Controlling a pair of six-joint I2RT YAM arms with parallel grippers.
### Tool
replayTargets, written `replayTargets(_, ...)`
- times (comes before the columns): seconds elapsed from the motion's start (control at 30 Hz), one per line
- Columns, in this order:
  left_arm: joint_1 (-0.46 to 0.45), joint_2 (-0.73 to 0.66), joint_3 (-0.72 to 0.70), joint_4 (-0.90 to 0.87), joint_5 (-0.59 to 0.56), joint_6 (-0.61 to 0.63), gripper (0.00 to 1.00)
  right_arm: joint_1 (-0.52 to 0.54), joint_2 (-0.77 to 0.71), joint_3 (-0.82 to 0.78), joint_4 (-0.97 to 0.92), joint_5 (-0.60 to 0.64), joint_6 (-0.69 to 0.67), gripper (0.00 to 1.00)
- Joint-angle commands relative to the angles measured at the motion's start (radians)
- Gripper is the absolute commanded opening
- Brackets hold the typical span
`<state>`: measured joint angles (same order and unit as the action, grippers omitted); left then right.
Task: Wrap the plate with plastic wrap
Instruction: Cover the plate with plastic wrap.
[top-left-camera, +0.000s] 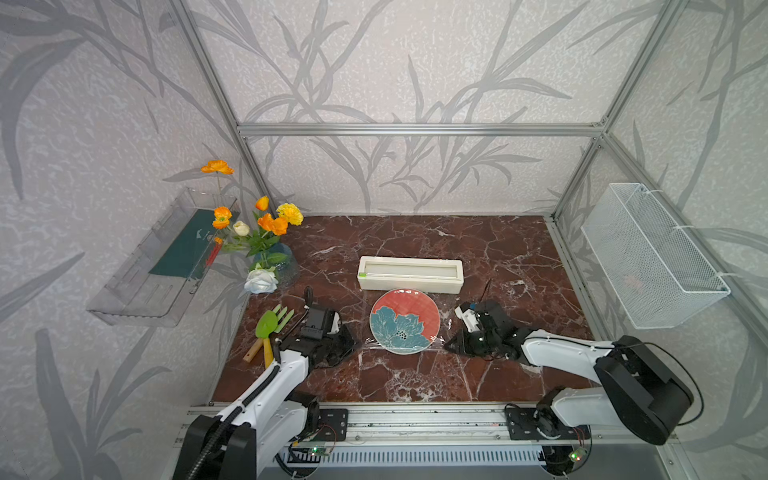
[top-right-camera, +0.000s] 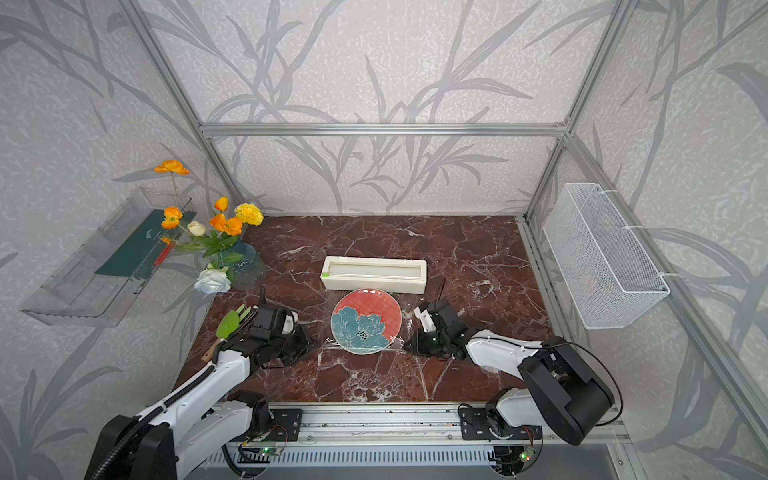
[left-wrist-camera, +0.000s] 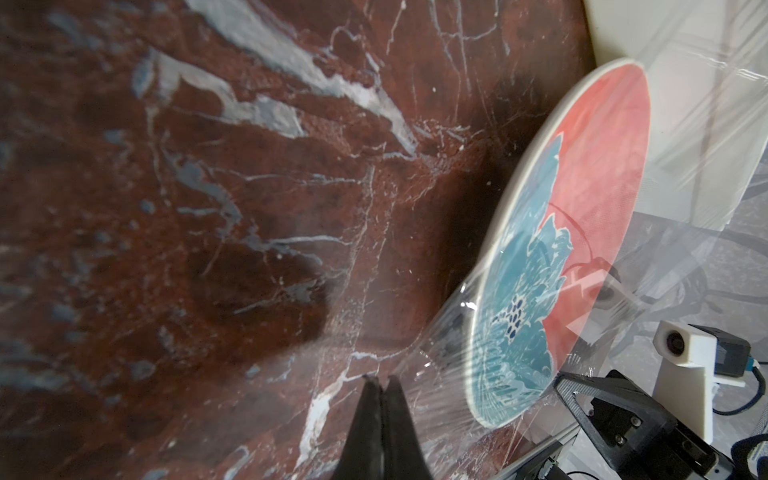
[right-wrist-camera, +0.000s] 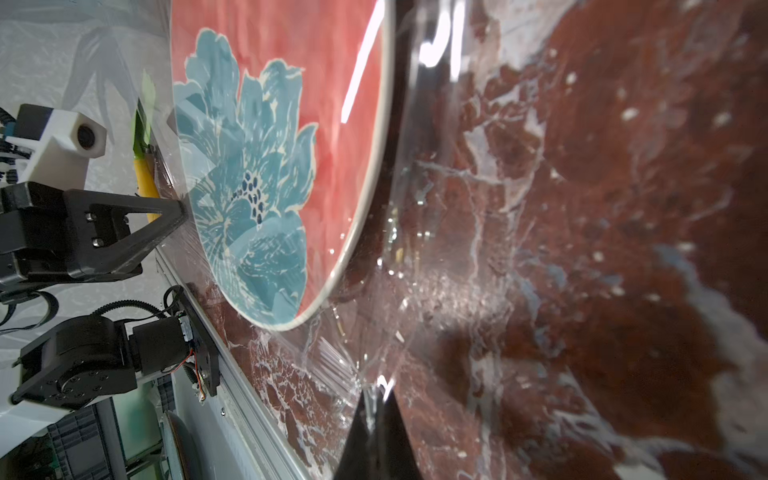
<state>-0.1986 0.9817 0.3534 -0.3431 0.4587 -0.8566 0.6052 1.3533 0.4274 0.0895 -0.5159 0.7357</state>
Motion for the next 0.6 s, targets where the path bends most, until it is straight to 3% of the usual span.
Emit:
replayTargets(0.0, 0.004, 0.01, -0.019, -0.054, -0.074, 0.022, 0.0, 0.0, -0.008, -0.003, -0.089, 0.039, -0.013, 0.0)
replayTargets(0.57, -0.001, -0.111, -0.037, -0.112, -0.058, -0.023, 0.0, -0.001, -0.094, -0.042, -0.133, 0.026, 0.0, 0.0)
